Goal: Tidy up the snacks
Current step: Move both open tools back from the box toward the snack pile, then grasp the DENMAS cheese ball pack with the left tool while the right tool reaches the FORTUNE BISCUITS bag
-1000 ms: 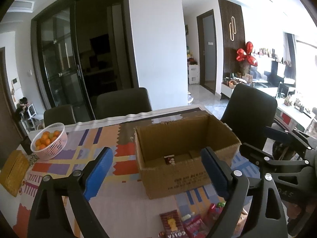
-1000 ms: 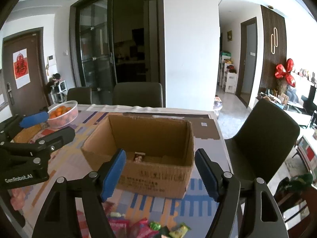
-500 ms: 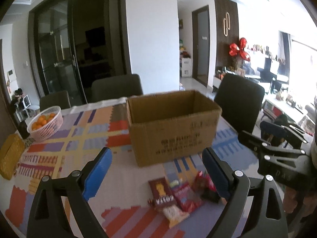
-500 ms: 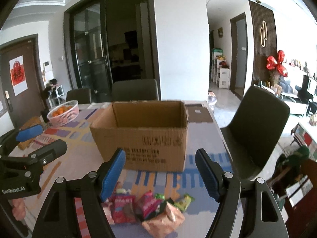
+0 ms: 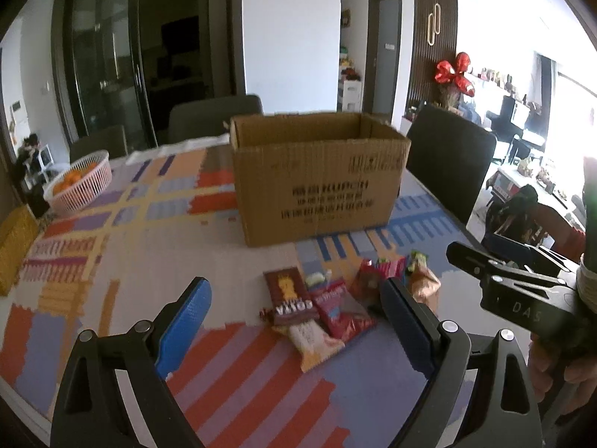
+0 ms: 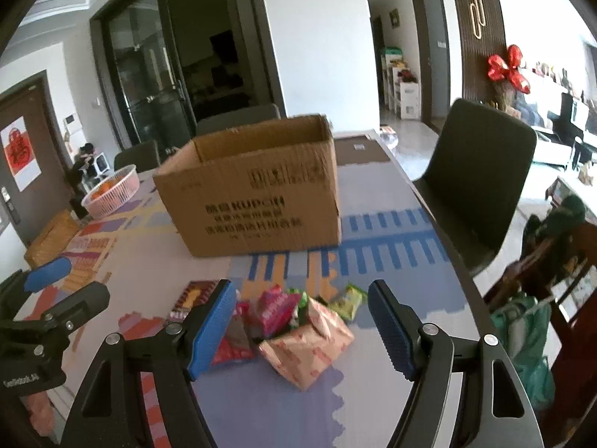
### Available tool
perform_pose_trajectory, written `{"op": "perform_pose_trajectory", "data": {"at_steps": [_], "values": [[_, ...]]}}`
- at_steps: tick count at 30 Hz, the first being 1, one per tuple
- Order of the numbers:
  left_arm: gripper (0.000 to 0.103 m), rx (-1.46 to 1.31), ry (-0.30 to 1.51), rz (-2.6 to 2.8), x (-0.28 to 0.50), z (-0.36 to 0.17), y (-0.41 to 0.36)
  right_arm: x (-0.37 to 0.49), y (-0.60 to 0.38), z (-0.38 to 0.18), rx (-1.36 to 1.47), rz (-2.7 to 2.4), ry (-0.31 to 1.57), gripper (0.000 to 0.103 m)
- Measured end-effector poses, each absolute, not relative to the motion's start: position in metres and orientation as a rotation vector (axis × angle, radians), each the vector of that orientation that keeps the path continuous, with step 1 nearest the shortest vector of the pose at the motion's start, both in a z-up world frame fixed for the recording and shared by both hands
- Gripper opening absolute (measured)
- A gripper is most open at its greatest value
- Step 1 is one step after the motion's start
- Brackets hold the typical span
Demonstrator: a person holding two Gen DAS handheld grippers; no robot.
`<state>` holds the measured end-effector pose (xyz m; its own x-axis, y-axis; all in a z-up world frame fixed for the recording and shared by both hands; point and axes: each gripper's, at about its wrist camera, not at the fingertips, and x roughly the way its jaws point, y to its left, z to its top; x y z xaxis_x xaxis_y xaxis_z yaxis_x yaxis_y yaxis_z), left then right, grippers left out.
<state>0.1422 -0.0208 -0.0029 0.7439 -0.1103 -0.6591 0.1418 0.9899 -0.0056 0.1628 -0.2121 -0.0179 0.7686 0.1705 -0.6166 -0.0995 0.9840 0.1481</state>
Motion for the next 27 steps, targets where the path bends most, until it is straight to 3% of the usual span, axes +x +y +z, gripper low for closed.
{"op": "perform_pose_trajectory", "data": {"at_steps": [14, 27], "values": [[0.091, -0.034, 0.834, -0.094, 0.154, -0.052, -0.014, 0.171, -0.223, -0.061, 0.207, 0.108, 0.776, 0.074], [0.081, -0.013, 0.915, -0.078, 0.176, -0.089, -0.024, 0.192, -0.237, -0.096, 0.346, 0.072, 0.862, 0.074]]}}
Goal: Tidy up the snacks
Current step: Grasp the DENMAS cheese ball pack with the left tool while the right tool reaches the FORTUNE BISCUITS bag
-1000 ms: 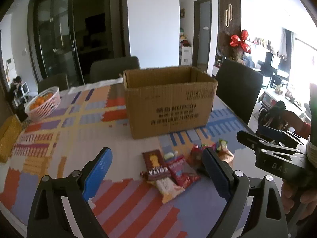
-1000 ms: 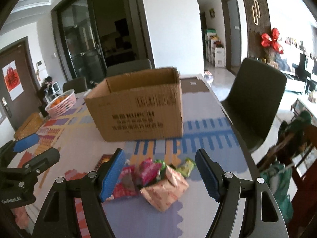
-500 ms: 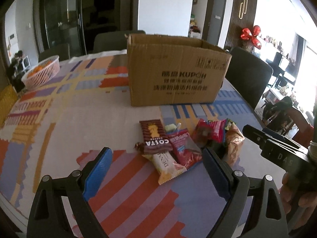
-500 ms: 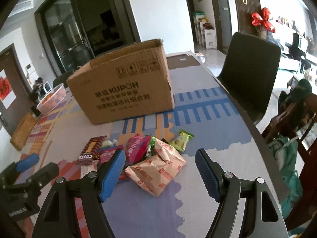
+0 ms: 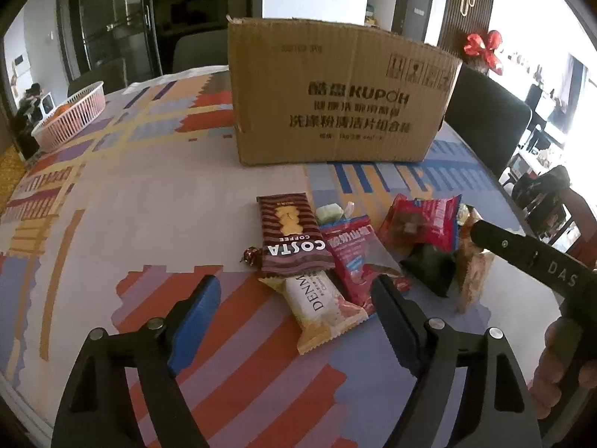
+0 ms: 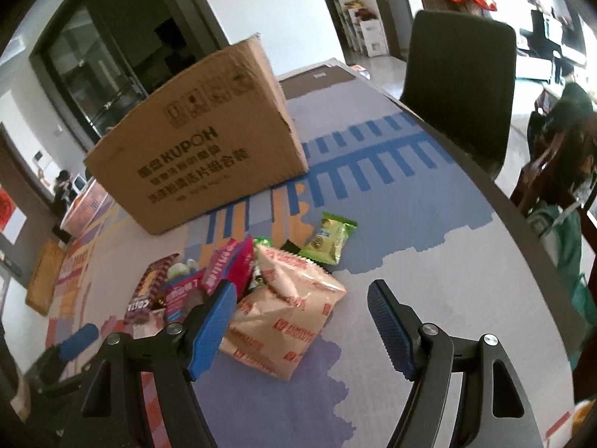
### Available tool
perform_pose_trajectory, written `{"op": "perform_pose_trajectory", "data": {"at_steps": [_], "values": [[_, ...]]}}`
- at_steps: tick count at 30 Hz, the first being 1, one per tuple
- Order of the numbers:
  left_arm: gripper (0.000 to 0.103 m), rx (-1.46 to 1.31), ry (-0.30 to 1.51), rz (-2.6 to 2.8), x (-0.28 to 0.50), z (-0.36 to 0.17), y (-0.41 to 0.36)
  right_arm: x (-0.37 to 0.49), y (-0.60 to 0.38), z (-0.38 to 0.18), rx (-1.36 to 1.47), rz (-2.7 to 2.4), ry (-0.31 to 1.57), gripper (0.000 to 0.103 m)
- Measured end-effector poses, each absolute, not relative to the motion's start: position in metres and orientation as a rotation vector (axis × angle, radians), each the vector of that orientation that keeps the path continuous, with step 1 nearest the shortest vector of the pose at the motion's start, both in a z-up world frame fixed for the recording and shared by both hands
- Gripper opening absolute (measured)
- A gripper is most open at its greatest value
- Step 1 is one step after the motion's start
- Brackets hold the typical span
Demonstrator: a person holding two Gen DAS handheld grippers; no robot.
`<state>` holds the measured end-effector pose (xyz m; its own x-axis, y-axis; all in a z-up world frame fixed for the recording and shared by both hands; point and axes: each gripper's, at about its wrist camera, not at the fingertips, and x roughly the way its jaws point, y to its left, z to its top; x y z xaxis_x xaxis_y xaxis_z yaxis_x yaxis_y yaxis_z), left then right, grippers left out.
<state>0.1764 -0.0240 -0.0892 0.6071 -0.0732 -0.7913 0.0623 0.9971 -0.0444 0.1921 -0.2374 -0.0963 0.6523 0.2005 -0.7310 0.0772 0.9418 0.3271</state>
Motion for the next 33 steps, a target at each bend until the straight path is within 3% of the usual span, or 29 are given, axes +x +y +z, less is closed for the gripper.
{"op": "perform_pose_trajectory", "data": {"at_steps": [5, 9, 19, 22, 24, 33], "values": [[0.072, -0.029, 0.943, -0.082, 0.183, -0.098, -0.023, 0.197, -0.236, -0.107, 0.364, 0.083, 0.899, 0.072], [0.067, -0.032, 0.956, -0.082, 0.188, -0.104, -0.022, 0.197, -0.230, -0.118, 0.361, 0.114, 0.960, 0.065], [0.062, -0.032, 0.992, -0.097, 0.193, -0.119, -0.026, 0.182, -0.221, -0.118, 0.286, 0.118, 1.018, 0.064], [0.056, -0.059, 1.000, -0.109, 0.193, -0.120, -0.023, 0.177, -0.216, -0.118, 0.240, 0.115, 1.026, 0.064], [0.037, -0.051, 1.006, -0.106, 0.193, -0.121, -0.023, 0.173, -0.215, -0.117, 0.226, 0.109, 1.033, 0.064], [0.030, -0.030, 0.989, -0.118, 0.180, -0.121, -0.024, 0.160, -0.213, -0.116, 0.191, 0.069, 1.044, 0.065]]}}
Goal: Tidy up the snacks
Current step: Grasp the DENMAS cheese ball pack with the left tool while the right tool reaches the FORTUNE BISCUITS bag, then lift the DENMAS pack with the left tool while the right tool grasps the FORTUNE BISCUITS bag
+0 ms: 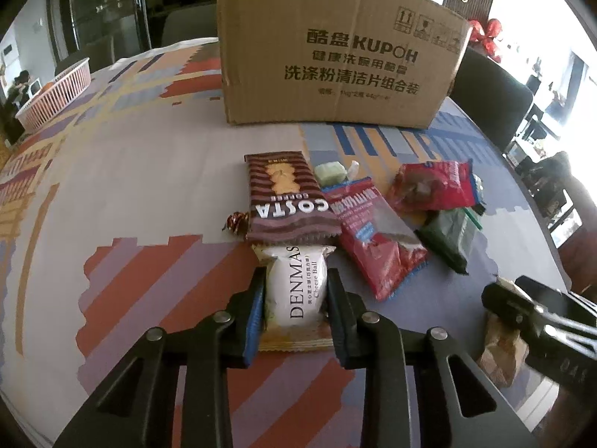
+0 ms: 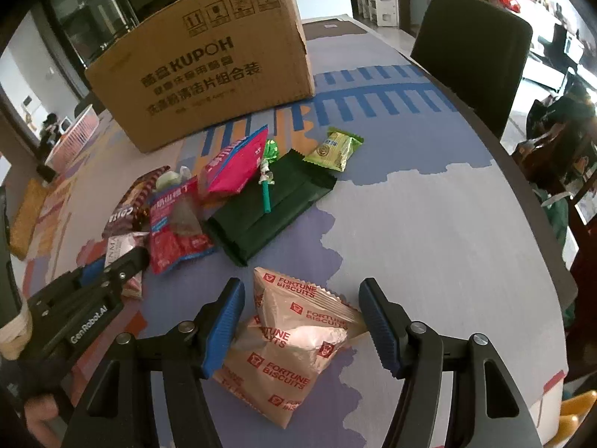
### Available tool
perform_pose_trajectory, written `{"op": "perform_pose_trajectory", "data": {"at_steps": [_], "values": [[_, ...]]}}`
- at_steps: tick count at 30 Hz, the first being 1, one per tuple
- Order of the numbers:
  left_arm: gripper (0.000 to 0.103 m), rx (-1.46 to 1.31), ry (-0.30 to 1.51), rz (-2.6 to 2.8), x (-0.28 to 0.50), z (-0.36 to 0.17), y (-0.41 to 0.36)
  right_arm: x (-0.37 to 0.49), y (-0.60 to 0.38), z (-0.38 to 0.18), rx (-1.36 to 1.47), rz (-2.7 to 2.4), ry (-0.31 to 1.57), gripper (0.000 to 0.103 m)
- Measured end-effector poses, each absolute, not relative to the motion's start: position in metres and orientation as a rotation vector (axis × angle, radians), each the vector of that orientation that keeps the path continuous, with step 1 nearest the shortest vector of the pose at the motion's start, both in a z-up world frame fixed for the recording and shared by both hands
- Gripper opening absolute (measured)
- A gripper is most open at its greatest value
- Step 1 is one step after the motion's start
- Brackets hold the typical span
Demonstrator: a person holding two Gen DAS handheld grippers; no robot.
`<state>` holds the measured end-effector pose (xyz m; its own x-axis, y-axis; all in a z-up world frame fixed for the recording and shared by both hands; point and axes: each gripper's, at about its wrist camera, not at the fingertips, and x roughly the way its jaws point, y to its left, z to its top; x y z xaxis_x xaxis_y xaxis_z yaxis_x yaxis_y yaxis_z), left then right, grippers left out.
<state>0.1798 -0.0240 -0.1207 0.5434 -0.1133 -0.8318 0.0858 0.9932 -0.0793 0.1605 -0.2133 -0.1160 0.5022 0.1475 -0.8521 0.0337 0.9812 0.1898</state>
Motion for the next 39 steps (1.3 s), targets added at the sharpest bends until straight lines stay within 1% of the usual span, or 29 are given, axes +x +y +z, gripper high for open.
{"op": "perform_pose_trajectory", "data": {"at_steps": [6, 10, 18, 21, 27, 29, 30, 31, 34, 39], "values": [[0.030, 0.021, 0.941, -0.126, 0.159, -0.107, -0.028, 0.154, -0.215, -0.111, 0.196, 0.060, 1.025, 0.065], [0.030, 0.025, 0.919, -0.167, 0.148, -0.098, -0.034, 0.148, -0.219, -0.109, 0.218, 0.057, 1.024, 0.068], [0.030, 0.045, 0.906, -0.216, 0.141, -0.096, -0.046, 0.144, -0.228, -0.111, 0.294, 0.036, 1.056, 0.068], [0.030, 0.040, 0.905, -0.217, 0.141, -0.096, -0.045, 0.145, -0.225, -0.116, 0.290, 0.049, 1.074, 0.068], [0.030, 0.040, 0.894, -0.219, 0.138, -0.093, -0.046, 0.144, -0.218, -0.113, 0.242, 0.073, 1.038, 0.068], [0.030, 0.042, 0.886, -0.226, 0.136, -0.090, -0.047, 0.143, -0.218, -0.107, 0.241, 0.080, 1.014, 0.071], [0.030, 0.045, 0.883, -0.230, 0.135, -0.090, -0.048, 0.142, -0.217, -0.103, 0.228, 0.077, 1.001, 0.076], [0.030, 0.047, 0.880, -0.234, 0.134, -0.089, -0.048, 0.141, -0.216, -0.101, 0.218, 0.071, 0.992, 0.078], [0.030, 0.055, 0.870, -0.248, 0.129, -0.086, -0.052, 0.135, -0.218, -0.094, 0.218, 0.046, 0.978, 0.078], [0.030, 0.075, 0.856, -0.265, 0.123, -0.083, -0.057, 0.125, -0.230, -0.097, 0.289, 0.009, 1.012, 0.078]]}}
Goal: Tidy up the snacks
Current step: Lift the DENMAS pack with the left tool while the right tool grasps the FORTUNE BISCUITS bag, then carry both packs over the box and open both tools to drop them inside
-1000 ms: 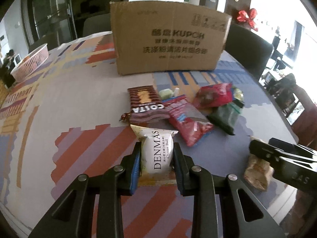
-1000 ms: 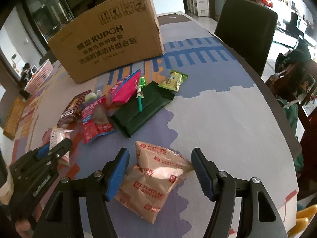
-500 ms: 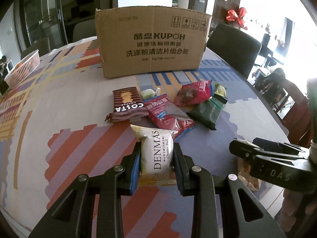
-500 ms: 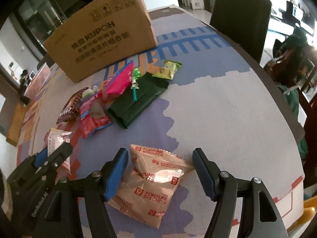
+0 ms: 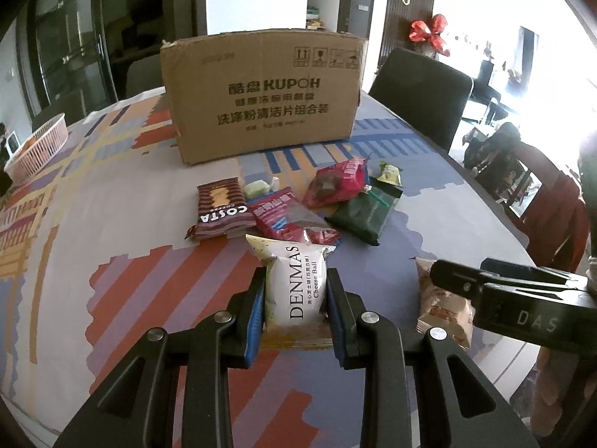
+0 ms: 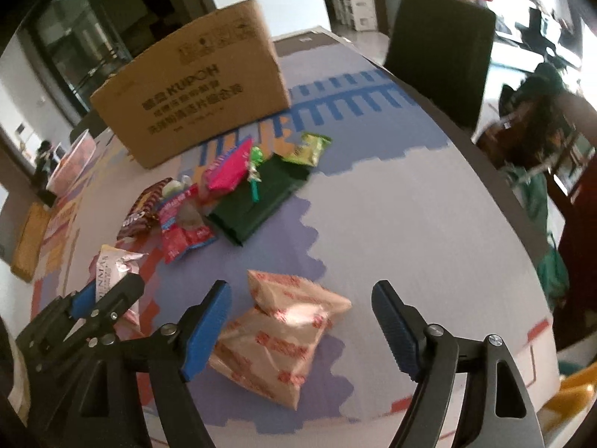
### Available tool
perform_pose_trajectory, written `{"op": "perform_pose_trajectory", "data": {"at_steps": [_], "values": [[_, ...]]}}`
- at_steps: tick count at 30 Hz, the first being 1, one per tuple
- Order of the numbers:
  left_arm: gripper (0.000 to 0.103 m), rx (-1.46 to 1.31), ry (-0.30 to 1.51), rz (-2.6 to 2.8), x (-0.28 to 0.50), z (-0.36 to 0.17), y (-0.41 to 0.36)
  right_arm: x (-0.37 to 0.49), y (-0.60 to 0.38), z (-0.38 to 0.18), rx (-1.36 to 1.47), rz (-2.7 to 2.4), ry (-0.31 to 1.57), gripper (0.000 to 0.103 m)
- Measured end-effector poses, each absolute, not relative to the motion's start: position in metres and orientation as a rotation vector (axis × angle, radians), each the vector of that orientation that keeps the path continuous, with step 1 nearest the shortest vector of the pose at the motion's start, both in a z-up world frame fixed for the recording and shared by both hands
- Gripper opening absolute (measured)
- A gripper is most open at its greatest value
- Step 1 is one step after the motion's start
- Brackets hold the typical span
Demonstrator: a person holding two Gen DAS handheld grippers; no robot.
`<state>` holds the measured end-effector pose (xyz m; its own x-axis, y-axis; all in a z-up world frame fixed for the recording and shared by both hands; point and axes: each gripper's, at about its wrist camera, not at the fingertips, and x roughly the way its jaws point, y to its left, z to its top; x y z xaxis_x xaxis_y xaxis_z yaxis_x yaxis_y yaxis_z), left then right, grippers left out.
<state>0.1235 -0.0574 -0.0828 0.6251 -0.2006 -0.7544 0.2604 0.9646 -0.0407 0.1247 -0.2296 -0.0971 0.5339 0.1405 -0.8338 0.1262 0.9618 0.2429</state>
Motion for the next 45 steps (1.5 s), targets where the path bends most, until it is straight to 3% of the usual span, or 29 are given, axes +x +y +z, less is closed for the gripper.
{"op": "perform_pose_trajectory", "data": {"at_steps": [5, 10, 15, 27, 45], "values": [[0.030, 0.079, 0.856, -0.264, 0.122, -0.083, -0.059, 0.124, -0.230, -0.106, 0.327, 0.032, 1.053, 0.075], [0.030, 0.074, 0.864, -0.266, 0.122, -0.084, -0.059, 0.126, -0.223, -0.111, 0.325, 0.086, 1.080, 0.053], [0.030, 0.050, 0.874, -0.272, 0.123, -0.083, -0.056, 0.124, -0.217, -0.110, 0.303, 0.125, 1.074, 0.044], [0.030, 0.021, 0.829, -0.260, 0.125, -0.063, -0.047, 0.127, -0.210, -0.083, 0.222, 0.168, 0.942, 0.042], [0.030, 0.024, 0.617, -0.186, 0.161, 0.009, -0.031, 0.170, -0.203, -0.010, 0.154, 0.228, 0.673, 0.042]]}}
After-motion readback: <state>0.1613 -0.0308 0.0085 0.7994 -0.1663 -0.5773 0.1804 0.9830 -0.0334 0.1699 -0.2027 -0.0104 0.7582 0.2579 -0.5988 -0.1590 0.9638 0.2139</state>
